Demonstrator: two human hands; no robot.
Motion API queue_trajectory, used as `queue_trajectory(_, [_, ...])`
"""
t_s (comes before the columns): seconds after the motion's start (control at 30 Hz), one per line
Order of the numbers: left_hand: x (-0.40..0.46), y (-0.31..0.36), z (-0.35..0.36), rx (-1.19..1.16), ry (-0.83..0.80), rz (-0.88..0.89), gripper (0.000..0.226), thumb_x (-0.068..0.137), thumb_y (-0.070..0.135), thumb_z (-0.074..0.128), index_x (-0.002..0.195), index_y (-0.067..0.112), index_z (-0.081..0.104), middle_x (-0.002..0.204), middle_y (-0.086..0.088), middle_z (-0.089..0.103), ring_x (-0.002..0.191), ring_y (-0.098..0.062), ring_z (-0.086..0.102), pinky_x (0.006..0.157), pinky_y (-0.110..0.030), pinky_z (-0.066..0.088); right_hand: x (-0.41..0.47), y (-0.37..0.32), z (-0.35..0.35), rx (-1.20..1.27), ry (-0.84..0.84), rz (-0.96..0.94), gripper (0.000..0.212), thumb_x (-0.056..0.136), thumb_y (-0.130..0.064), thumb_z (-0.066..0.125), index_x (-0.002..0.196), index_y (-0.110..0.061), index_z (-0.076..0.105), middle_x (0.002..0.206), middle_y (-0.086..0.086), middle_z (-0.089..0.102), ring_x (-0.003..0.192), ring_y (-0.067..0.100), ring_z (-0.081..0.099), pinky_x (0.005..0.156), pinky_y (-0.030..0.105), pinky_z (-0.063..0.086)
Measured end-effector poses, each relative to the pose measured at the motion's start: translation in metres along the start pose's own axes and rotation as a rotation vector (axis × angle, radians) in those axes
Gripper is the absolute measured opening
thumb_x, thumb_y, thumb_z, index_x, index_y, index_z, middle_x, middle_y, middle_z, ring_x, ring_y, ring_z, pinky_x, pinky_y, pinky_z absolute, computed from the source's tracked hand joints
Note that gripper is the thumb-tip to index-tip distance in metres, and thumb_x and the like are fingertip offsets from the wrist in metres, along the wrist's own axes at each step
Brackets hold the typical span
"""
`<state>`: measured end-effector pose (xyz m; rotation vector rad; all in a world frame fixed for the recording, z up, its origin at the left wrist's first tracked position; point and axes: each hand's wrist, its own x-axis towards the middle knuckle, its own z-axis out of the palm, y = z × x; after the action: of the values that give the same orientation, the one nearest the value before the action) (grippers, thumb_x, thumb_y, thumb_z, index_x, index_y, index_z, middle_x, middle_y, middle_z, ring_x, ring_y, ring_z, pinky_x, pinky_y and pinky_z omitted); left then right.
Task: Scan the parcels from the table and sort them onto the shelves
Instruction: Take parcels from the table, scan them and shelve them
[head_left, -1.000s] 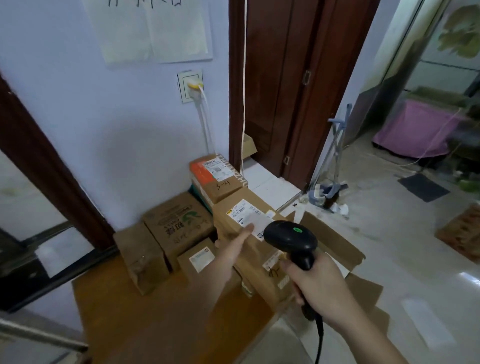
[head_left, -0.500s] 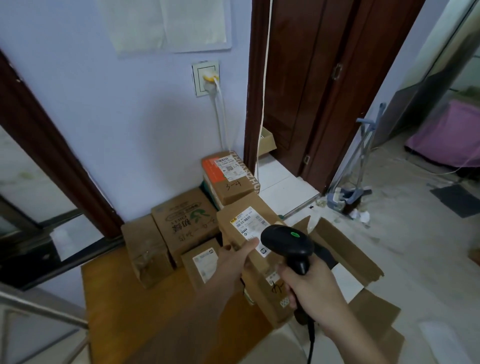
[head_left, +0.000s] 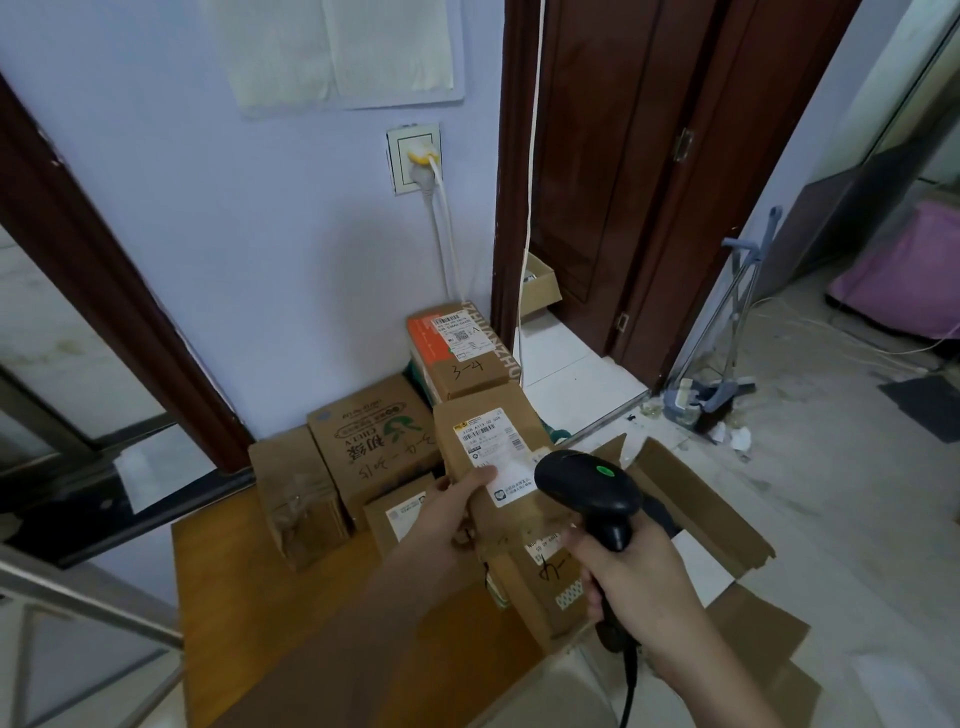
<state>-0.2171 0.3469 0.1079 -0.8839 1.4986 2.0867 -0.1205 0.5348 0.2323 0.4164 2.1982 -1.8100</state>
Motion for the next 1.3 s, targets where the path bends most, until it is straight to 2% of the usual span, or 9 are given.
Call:
queue_trajectory(0.07, [-0.001, 0.000, -0.004, 0.002, 0.010, 0.011, 0.064, 0.081, 0.030, 0.090, 0.134, 0.023, 0.056, 0.117, -0.007, 0.074, 0.106, -0.027, 0.070, 0.072, -0.042, 0.059, 0.001, -0.001, 0.000, -0.007, -0.008, -0.010, 0.014, 0.092, -0.012, 0.069, 0.087, -0.005, 0.058, 0.056, 0.007, 0.052, 0.044, 0.017, 0.050, 0.047, 0.027, 0.047])
queue_trajectory(0.2, [0.002, -0.003, -0.013, 0.034, 0.012, 0.041, 0.069, 0.075, 0.035, 0.093, 0.135, 0.022, 0.060, 0.116, -0.006, 0.077, 0.110, -0.029, 0.071, 0.093, -0.050, 0.060, 0.001, -0.002, 0.003, -0.026, -0.020, -0.023, 0.012, 0.091, -0.014, 0.069, 0.088, -0.006, 0.060, 0.054, 0.003, 0.054, 0.044, 0.013, 0.053, 0.048, 0.025, 0.049])
queue_trajectory(0.3, [-0.004, -0.002, -0.021, 0.014, 0.004, 0.091, 0.075, 0.075, 0.031, 0.093, 0.138, 0.019, 0.056, 0.118, -0.007, 0.077, 0.109, -0.029, 0.073, 0.092, -0.049, 0.062, -0.002, -0.004, 0.009, -0.050, -0.013, -0.041, 0.017, 0.091, -0.015, 0.068, 0.087, -0.001, 0.060, 0.055, 0.006, 0.054, 0.044, 0.014, 0.053, 0.048, 0.026, 0.049])
queue_trajectory(0.53, [-0.036, 0.004, -0.057, 0.024, 0.000, 0.380, 0.137, 0.038, 0.043, 0.108, 0.155, 0.034, 0.036, 0.138, -0.002, 0.065, 0.118, -0.029, 0.071, 0.094, -0.056, 0.062, -0.031, -0.011, 0.044, -0.198, 0.031, -0.117, 0.025, 0.093, -0.022, 0.066, 0.078, -0.002, 0.062, 0.053, 0.010, 0.058, 0.046, 0.023, 0.059, 0.053, 0.038, 0.057])
queue_trajectory(0.63, [-0.064, 0.003, -0.078, 0.066, -0.051, 0.476, 0.123, 0.050, 0.033, 0.104, 0.153, 0.034, 0.037, 0.138, 0.000, 0.064, 0.119, -0.022, 0.070, 0.084, -0.040, 0.065, -0.052, -0.015, 0.070, -0.291, 0.052, -0.191, 0.021, 0.092, -0.024, 0.066, 0.078, -0.009, 0.062, 0.061, 0.016, 0.065, 0.055, 0.027, 0.067, 0.058, 0.042, 0.059])
queue_trajectory(0.77, [-0.100, -0.006, -0.109, 0.080, -0.081, 0.557, 0.099, 0.065, 0.017, 0.096, 0.145, 0.038, 0.041, 0.133, 0.004, 0.066, 0.115, -0.014, 0.069, 0.076, -0.027, 0.063, -0.082, -0.016, 0.102, -0.338, 0.094, -0.259, 0.025, 0.093, -0.028, 0.067, 0.074, -0.013, 0.061, 0.058, 0.004, 0.062, 0.053, 0.017, 0.064, 0.050, 0.027, 0.048])
queue_trajectory(0.97, [-0.137, -0.025, -0.157, 0.049, -0.086, 0.588, 0.102, 0.068, 0.011, 0.096, 0.151, 0.034, 0.041, 0.136, 0.002, 0.067, 0.116, -0.014, 0.070, 0.082, -0.034, 0.064, -0.134, -0.012, 0.135, -0.368, 0.027, -0.224, 0.035, 0.094, -0.036, 0.064, 0.074, -0.007, 0.061, 0.053, 0.004, 0.060, 0.044, 0.012, 0.061, 0.047, 0.020, 0.047])
queue_trajectory(1.1, [-0.157, -0.040, -0.181, 0.032, -0.061, 0.581, 0.108, 0.066, 0.013, 0.097, 0.154, 0.033, 0.038, 0.138, 0.003, 0.065, 0.121, -0.017, 0.068, 0.093, -0.046, 0.064, -0.170, -0.007, 0.150, -0.391, 0.051, -0.237, 0.041, 0.093, -0.035, 0.065, 0.066, -0.005, 0.060, 0.046, 0.004, 0.058, 0.041, 0.015, 0.062, 0.048, 0.027, 0.051])
queue_trajectory(1.3, [-0.185, -0.067, -0.205, -0.001, -0.032, 0.622, 0.103, 0.070, 0.008, 0.095, 0.152, 0.032, 0.039, 0.138, 0.003, 0.063, 0.122, -0.014, 0.066, 0.087, -0.034, 0.064, -0.211, -0.005, 0.163, -0.377, 0.033, -0.299, 0.025, 0.093, -0.030, 0.067, 0.079, -0.010, 0.060, 0.053, 0.005, 0.060, 0.041, 0.013, 0.062, 0.041, 0.018, 0.045])
